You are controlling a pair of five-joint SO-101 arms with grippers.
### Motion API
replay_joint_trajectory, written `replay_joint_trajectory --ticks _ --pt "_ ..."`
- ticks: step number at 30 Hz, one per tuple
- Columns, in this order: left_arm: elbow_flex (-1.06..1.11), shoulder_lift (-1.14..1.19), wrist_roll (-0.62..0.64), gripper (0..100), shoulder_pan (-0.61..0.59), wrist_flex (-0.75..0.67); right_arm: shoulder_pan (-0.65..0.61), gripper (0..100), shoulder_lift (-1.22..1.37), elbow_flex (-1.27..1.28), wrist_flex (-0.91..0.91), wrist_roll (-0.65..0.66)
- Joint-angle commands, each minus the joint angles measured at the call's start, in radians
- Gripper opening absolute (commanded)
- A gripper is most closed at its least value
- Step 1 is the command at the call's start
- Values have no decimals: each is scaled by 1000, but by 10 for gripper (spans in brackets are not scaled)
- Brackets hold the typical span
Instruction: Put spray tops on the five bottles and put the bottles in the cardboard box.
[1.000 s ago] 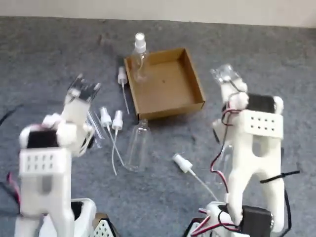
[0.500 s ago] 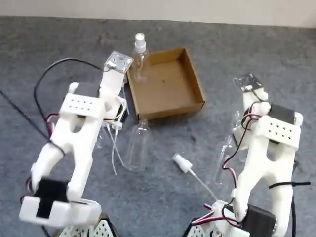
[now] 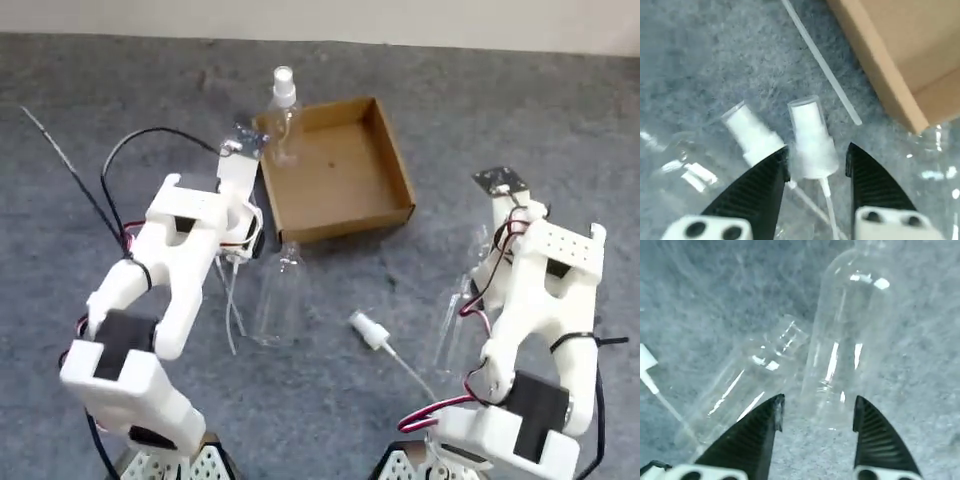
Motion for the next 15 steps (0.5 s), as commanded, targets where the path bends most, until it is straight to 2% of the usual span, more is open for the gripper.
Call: replay_joint_trajectory --ticks 1,3,8,15 --pt "-48 31 9 156 18 -21 4 173 16 -2 -13 21" --pt "-48 53 9 141 21 -25 7 173 31 -2 -38 21" --pt "-64 73 8 30 16 -18 21 173 81 -1 -142 18" --pt "-62 7 9 18 15 3 27 173 120 -10 -139 17"
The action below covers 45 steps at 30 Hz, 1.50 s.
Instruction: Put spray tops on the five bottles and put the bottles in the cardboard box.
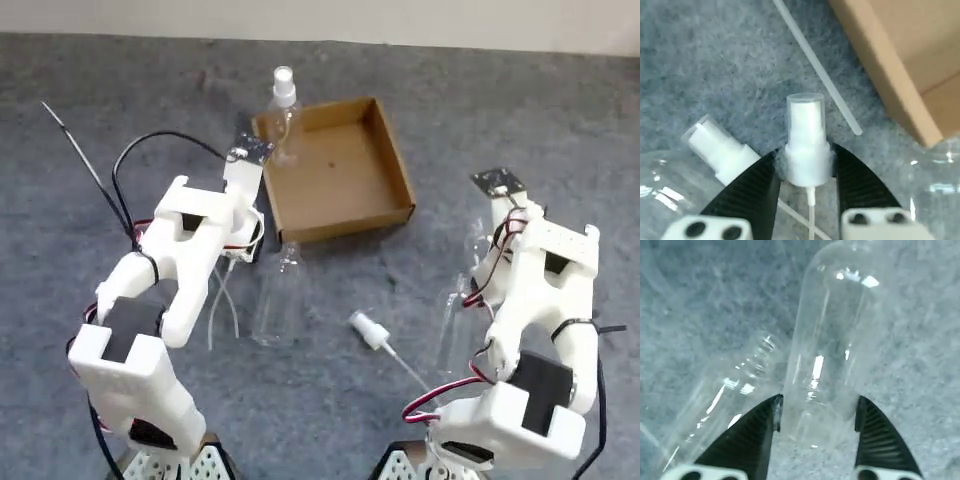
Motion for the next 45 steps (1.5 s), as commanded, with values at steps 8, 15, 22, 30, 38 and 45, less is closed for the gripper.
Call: replay_joint_trajectory --ticks 8,15,22,30,38,45 --pt "-39 -282 8 18 -13 120 8 176 -137 -8 -15 8" --pt "16 -469 6 18 -71 210 8 178 -159 -79 -15 -94" --pt "229 -665 3 20 -71 206 -21 178 68 -371 136 -117" --pt "364 -783 2 21 -71 166 -25 200 289 -562 242 -114" --pt "420 -785 2 21 -71 107 -51 324 317 -636 257 -121" --pt "426 -785 2 21 -71 107 -128 293 409 -852 262 -233"
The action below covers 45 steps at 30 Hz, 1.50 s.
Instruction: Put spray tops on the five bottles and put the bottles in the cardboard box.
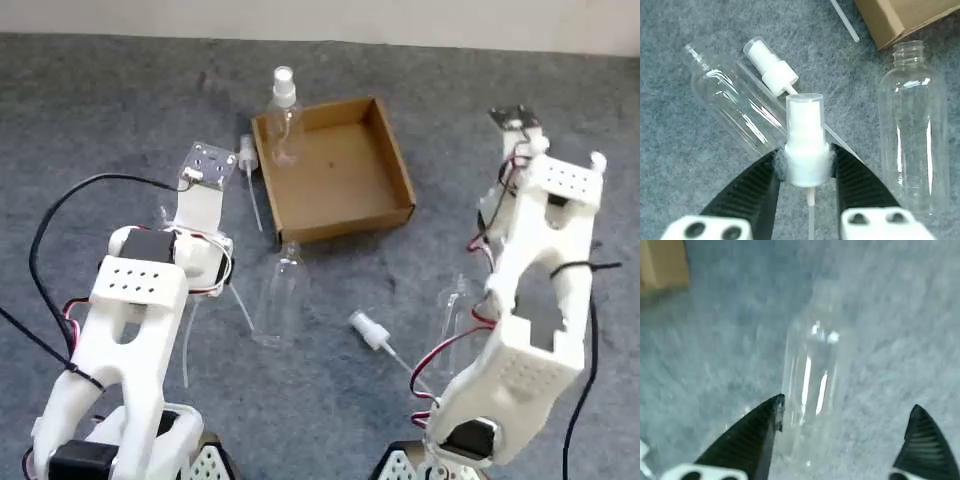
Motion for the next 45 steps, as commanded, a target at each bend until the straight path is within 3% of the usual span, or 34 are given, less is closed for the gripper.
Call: replay_joint_trajectory --ticks 1,11,18,26,30,38,45 --pt "-1 -30 3 21 -13 -17 -47 272 68 -143 13 -32" --pt "1 -30 3 21 -13 -17 -41 233 306 -308 22 -43" --pt "1 -33 3 21 -15 -17 -44 8 298 -325 128 -40" --pt "-85 -39 9 19 -84 -11 -84 5 170 -507 326 -51" --pt "-191 -39 14 18 -122 -11 -174 5 44 -503 328 -144" --pt "-355 -41 86 18 -151 58 -470 5 -263 -321 314 -310" --pt "-305 -265 87 18 -151 75 -708 5 -651 240 -24 -396"
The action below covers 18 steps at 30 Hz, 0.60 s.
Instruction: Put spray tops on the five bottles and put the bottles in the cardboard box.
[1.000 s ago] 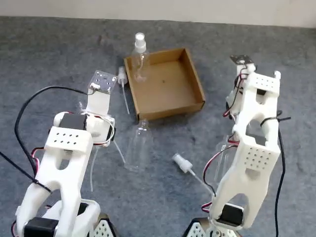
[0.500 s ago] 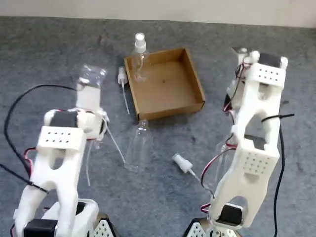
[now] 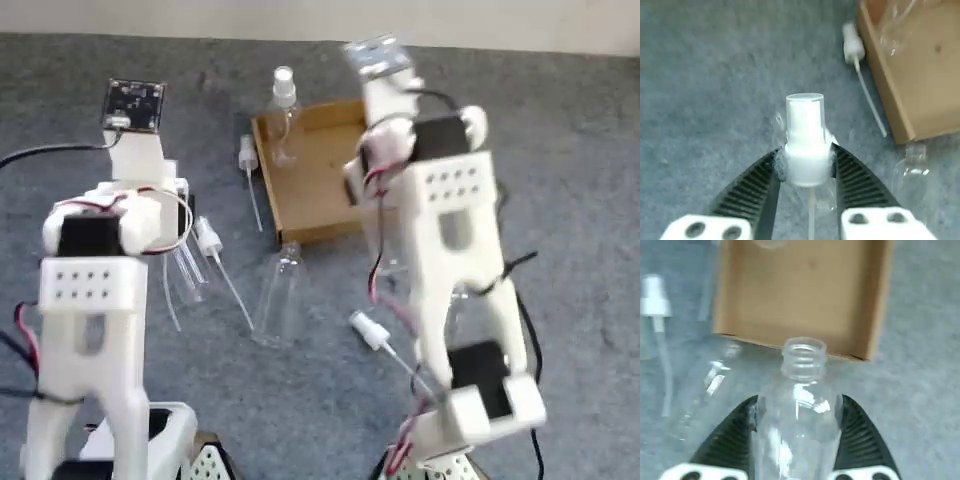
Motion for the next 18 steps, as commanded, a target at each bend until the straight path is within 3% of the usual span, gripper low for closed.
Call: replay_joint_trajectory --ticks 1,7,15,18 --pt "38 -225 9 20 -13 5 -124 5 -275 352 -259 -25" --pt "127 -387 64 18 -13 -84 -278 5 -582 889 -591 -20" --pt "153 -487 393 17 -8 -304 -432 4 -753 1029 -628 -18" --pt "202 -535 451 17 -7 -384 -481 4 -763 1041 -659 -17"
